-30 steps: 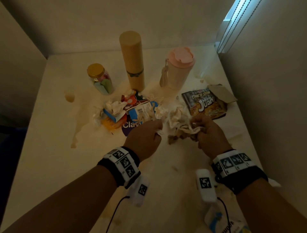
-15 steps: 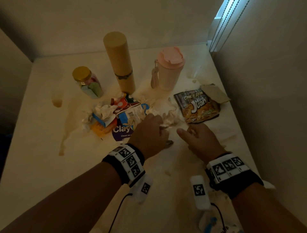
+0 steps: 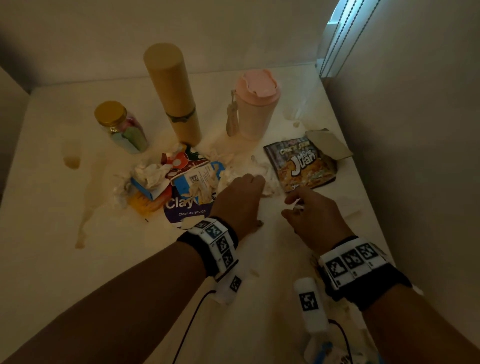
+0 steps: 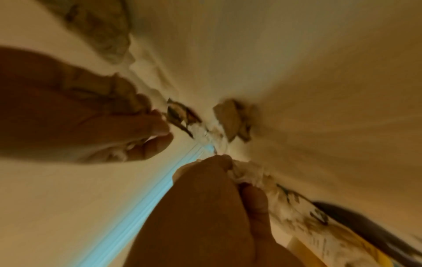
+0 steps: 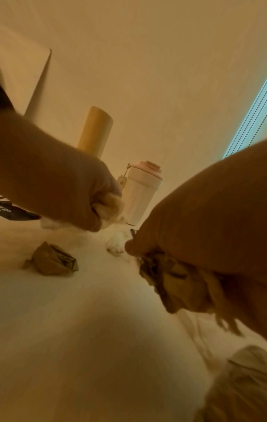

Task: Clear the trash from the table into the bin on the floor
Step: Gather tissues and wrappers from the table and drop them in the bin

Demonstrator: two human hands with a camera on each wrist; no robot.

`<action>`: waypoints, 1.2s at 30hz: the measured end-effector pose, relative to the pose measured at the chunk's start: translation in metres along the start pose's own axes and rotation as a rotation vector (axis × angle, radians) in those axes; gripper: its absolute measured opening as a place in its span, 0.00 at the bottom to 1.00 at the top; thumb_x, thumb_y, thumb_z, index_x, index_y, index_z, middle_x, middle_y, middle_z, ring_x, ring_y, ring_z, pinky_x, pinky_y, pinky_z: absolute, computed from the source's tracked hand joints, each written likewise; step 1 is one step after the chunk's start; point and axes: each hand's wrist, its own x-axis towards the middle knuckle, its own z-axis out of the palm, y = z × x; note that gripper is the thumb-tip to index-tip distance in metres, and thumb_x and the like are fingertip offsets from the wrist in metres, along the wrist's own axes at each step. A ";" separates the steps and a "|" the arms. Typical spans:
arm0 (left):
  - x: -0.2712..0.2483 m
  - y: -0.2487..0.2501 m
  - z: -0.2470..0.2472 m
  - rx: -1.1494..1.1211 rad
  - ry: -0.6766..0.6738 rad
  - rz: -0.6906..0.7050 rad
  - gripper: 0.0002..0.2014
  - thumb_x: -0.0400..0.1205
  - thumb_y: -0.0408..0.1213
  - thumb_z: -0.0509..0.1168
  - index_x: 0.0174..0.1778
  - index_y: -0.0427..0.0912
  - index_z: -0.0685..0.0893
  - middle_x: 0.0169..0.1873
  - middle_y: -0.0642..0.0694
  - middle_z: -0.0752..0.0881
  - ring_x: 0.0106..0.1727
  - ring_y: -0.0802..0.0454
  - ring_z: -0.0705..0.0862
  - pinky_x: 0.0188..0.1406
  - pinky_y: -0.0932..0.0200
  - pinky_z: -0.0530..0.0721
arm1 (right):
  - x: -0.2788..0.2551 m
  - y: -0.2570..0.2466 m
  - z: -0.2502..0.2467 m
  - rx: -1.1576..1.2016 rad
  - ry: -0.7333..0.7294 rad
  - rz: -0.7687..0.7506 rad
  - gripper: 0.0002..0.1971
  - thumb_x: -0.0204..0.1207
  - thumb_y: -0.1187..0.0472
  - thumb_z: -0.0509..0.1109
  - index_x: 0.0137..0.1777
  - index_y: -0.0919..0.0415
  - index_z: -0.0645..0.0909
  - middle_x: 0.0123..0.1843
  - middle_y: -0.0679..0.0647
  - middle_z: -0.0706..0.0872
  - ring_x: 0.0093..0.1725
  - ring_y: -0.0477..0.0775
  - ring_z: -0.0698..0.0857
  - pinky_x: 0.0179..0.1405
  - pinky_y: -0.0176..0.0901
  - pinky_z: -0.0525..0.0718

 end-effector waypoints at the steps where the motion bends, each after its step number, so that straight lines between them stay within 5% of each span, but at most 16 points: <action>1: -0.006 -0.002 -0.003 -0.044 0.040 -0.022 0.21 0.75 0.31 0.67 0.64 0.40 0.73 0.56 0.42 0.77 0.56 0.41 0.77 0.50 0.48 0.76 | 0.005 -0.001 0.002 -0.009 0.009 -0.009 0.11 0.73 0.59 0.76 0.52 0.51 0.79 0.49 0.51 0.82 0.39 0.45 0.82 0.43 0.40 0.80; 3: -0.023 -0.005 -0.012 -0.106 0.127 -0.036 0.13 0.79 0.28 0.62 0.57 0.43 0.74 0.45 0.47 0.76 0.49 0.45 0.79 0.42 0.54 0.74 | 0.015 -0.005 0.007 -0.051 0.029 -0.070 0.17 0.73 0.61 0.75 0.60 0.51 0.77 0.57 0.54 0.79 0.52 0.53 0.83 0.51 0.43 0.81; 5: -0.041 -0.008 -0.024 -0.259 0.152 -0.055 0.10 0.81 0.27 0.59 0.52 0.47 0.72 0.37 0.56 0.72 0.42 0.64 0.80 0.34 0.67 0.70 | 0.023 -0.013 0.013 -0.066 0.026 -0.135 0.25 0.74 0.64 0.72 0.70 0.50 0.72 0.65 0.58 0.73 0.59 0.61 0.80 0.57 0.48 0.80; 8: -0.064 -0.012 -0.041 -0.458 0.084 -0.099 0.22 0.83 0.27 0.59 0.68 0.54 0.68 0.44 0.66 0.74 0.42 0.86 0.75 0.37 0.86 0.70 | 0.038 -0.024 0.023 -0.165 -0.072 -0.137 0.34 0.76 0.64 0.70 0.79 0.47 0.61 0.75 0.61 0.63 0.66 0.65 0.77 0.61 0.53 0.80; 10: -0.070 -0.021 -0.040 -0.434 0.070 -0.087 0.28 0.84 0.29 0.58 0.79 0.54 0.64 0.57 0.62 0.77 0.54 0.80 0.77 0.54 0.85 0.69 | 0.047 -0.028 0.029 -0.253 -0.123 -0.089 0.29 0.78 0.62 0.67 0.78 0.48 0.63 0.76 0.63 0.61 0.66 0.68 0.77 0.62 0.57 0.82; 12: -0.071 -0.027 -0.034 -0.323 0.059 -0.060 0.25 0.85 0.32 0.58 0.80 0.51 0.66 0.67 0.50 0.77 0.66 0.58 0.75 0.70 0.62 0.73 | 0.052 -0.030 0.032 -0.306 -0.112 -0.100 0.20 0.79 0.61 0.65 0.71 0.55 0.71 0.70 0.64 0.69 0.62 0.69 0.79 0.58 0.59 0.83; 14: -0.072 -0.024 -0.025 -0.255 -0.004 -0.015 0.23 0.85 0.32 0.58 0.78 0.49 0.70 0.67 0.46 0.77 0.66 0.47 0.74 0.68 0.53 0.74 | 0.053 -0.030 0.032 -0.317 -0.108 -0.141 0.13 0.80 0.62 0.63 0.63 0.59 0.78 0.60 0.63 0.77 0.57 0.67 0.81 0.53 0.54 0.83; 19: -0.061 -0.005 0.003 -0.083 -0.118 0.103 0.18 0.84 0.33 0.59 0.70 0.46 0.73 0.55 0.43 0.77 0.52 0.42 0.76 0.43 0.52 0.73 | 0.042 -0.025 0.016 -0.170 0.035 -0.146 0.03 0.75 0.63 0.68 0.47 0.59 0.80 0.45 0.57 0.83 0.43 0.57 0.79 0.39 0.44 0.75; 24: -0.053 -0.007 0.017 -0.016 -0.176 0.019 0.15 0.80 0.29 0.59 0.62 0.44 0.71 0.54 0.41 0.74 0.52 0.40 0.75 0.46 0.44 0.79 | 0.026 -0.024 -0.002 0.112 0.093 -0.191 0.10 0.72 0.62 0.66 0.53 0.54 0.77 0.38 0.53 0.82 0.35 0.57 0.82 0.33 0.47 0.81; 26: -0.058 -0.011 0.013 -0.047 -0.158 -0.016 0.13 0.80 0.28 0.58 0.59 0.42 0.73 0.55 0.41 0.74 0.53 0.40 0.75 0.49 0.45 0.78 | 0.026 -0.028 -0.003 0.143 0.066 -0.182 0.09 0.75 0.61 0.62 0.52 0.54 0.80 0.33 0.53 0.83 0.32 0.57 0.84 0.33 0.49 0.85; 28: -0.069 -0.024 0.008 -0.092 -0.141 -0.055 0.11 0.80 0.29 0.59 0.58 0.41 0.74 0.55 0.42 0.74 0.54 0.42 0.74 0.52 0.47 0.77 | 0.029 -0.035 -0.002 0.121 0.060 -0.162 0.09 0.76 0.59 0.61 0.41 0.59 0.82 0.29 0.55 0.82 0.30 0.58 0.82 0.33 0.50 0.84; 32: -0.096 -0.058 -0.012 -0.184 -0.018 -0.072 0.06 0.80 0.28 0.59 0.51 0.37 0.76 0.51 0.41 0.74 0.50 0.45 0.73 0.48 0.47 0.77 | 0.038 -0.062 0.016 -0.034 0.054 -0.242 0.19 0.72 0.53 0.61 0.24 0.62 0.65 0.24 0.58 0.69 0.27 0.58 0.69 0.30 0.47 0.66; 36: -0.101 -0.087 -0.038 -0.274 0.027 -0.218 0.14 0.83 0.28 0.60 0.64 0.32 0.75 0.51 0.42 0.79 0.47 0.47 0.76 0.44 0.69 0.66 | 0.048 -0.081 0.052 -0.233 0.053 -0.211 0.27 0.70 0.31 0.64 0.33 0.58 0.76 0.41 0.56 0.73 0.39 0.54 0.74 0.42 0.42 0.71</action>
